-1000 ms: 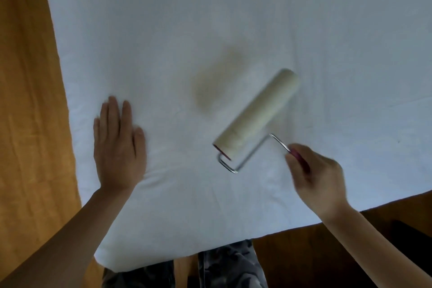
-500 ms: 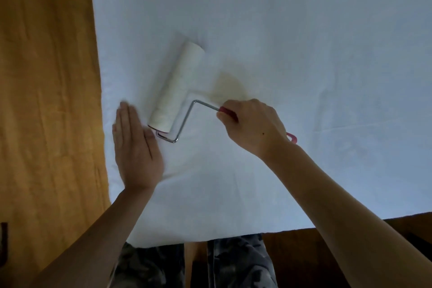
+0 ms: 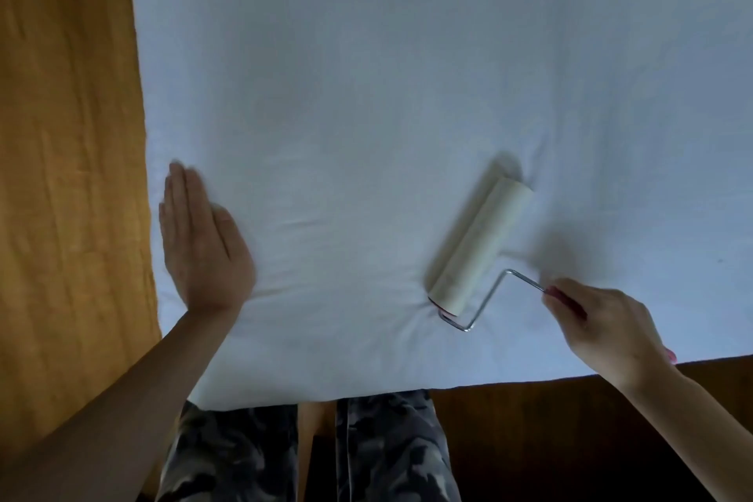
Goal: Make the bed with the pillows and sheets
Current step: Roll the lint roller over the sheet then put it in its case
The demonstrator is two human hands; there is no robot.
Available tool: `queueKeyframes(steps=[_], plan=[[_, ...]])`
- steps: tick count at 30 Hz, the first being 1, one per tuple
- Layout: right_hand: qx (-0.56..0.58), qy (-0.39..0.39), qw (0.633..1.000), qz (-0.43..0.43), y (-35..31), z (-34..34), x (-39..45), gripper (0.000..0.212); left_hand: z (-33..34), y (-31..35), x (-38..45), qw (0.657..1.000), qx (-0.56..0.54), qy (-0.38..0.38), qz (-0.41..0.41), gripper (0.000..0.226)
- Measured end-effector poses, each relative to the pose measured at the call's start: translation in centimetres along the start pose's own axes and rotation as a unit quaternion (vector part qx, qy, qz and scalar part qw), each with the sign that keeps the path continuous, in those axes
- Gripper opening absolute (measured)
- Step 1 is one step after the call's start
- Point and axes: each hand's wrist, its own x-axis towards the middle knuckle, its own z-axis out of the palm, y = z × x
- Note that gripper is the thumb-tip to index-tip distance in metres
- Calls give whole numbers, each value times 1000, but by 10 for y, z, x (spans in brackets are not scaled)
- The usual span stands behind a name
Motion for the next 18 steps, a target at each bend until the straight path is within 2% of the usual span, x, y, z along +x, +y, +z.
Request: queueKeyframes(steps=[4, 7, 10, 15, 18], plan=[[14, 17, 1000, 5, 30, 3, -23, 6, -2, 5, 1, 1000, 0, -11, -13, 47], [34, 48, 998, -36, 41, 6, -29, 33, -3, 6, 2, 998, 8, -45, -33, 53], [77, 87, 992, -53, 35, 6, -32, 35, -4, 4, 5, 995, 30, -84, -37, 62], [175, 121, 972, -100, -12, 8, -19, 31, -9, 4, 7, 989, 62, -131, -40, 68], [171, 132, 969, -118, -67, 8, 4, 23, -12, -1, 2, 987, 60, -138, -49, 66]])
